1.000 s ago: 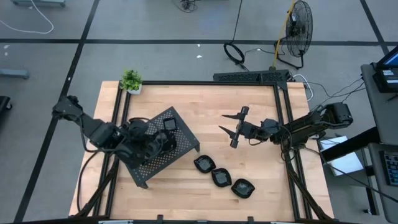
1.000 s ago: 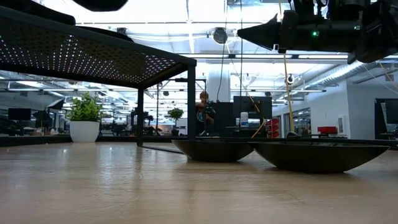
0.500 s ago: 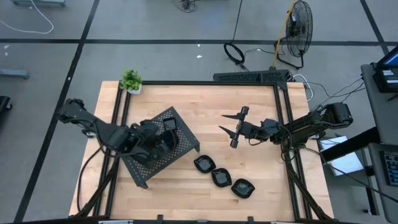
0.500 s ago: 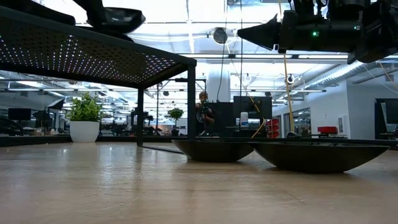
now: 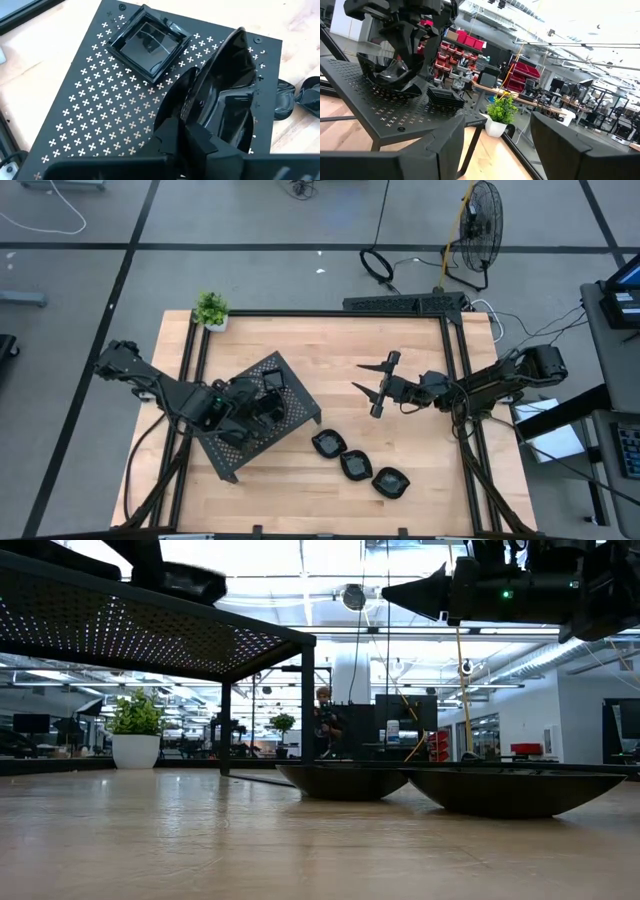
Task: Pick & Place Mini shaped plates
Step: Stack the leaf-shaped plate on top of the leaf-shaped plate on the shelf
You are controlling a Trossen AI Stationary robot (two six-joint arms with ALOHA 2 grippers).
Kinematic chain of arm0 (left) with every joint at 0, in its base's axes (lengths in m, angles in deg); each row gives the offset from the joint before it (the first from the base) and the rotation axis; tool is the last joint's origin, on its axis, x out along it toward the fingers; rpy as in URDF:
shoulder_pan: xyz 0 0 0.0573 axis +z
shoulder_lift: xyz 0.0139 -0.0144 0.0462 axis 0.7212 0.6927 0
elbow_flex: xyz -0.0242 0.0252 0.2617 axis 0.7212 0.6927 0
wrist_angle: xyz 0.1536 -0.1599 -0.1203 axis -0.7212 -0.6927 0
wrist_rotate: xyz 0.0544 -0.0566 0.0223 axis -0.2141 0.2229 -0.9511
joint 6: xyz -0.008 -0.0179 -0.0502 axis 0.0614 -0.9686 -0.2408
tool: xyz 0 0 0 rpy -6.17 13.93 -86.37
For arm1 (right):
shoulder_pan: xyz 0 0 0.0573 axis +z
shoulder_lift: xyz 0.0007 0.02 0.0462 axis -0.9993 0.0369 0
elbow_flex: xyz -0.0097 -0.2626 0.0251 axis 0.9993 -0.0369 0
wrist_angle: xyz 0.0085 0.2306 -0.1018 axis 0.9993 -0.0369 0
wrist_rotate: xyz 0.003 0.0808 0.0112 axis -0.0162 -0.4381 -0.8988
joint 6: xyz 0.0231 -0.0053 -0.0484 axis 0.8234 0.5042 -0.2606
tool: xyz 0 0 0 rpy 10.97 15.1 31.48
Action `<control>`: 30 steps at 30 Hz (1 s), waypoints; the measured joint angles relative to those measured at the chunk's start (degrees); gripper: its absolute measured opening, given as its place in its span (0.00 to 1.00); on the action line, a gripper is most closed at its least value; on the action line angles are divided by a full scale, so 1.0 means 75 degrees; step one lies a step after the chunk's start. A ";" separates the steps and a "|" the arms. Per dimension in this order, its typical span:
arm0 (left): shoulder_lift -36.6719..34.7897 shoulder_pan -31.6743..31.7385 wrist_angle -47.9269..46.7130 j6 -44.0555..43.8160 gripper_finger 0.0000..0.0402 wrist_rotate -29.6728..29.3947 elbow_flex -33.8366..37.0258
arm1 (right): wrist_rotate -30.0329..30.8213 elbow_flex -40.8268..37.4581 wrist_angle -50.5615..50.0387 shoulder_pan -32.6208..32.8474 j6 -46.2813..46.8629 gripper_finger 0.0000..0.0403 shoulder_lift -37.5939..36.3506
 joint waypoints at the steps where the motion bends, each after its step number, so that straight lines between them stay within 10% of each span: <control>1: 0.0000 0.0000 -0.0008 0.0018 0.07 0.0002 0.0000 | -0.0002 0.0000 0.0000 0.0002 0.0001 0.53 0.0000; 20: 0.0000 -0.0015 -0.0436 -0.0076 0.37 0.0094 0.0000 | -0.0617 0.0035 -0.0866 0.0117 0.1466 0.53 -0.0100; 30: -0.0003 0.0025 -0.0347 0.0293 0.43 -0.0179 0.0000 | -0.1594 0.2225 -0.8119 0.1124 0.2836 0.53 -0.0361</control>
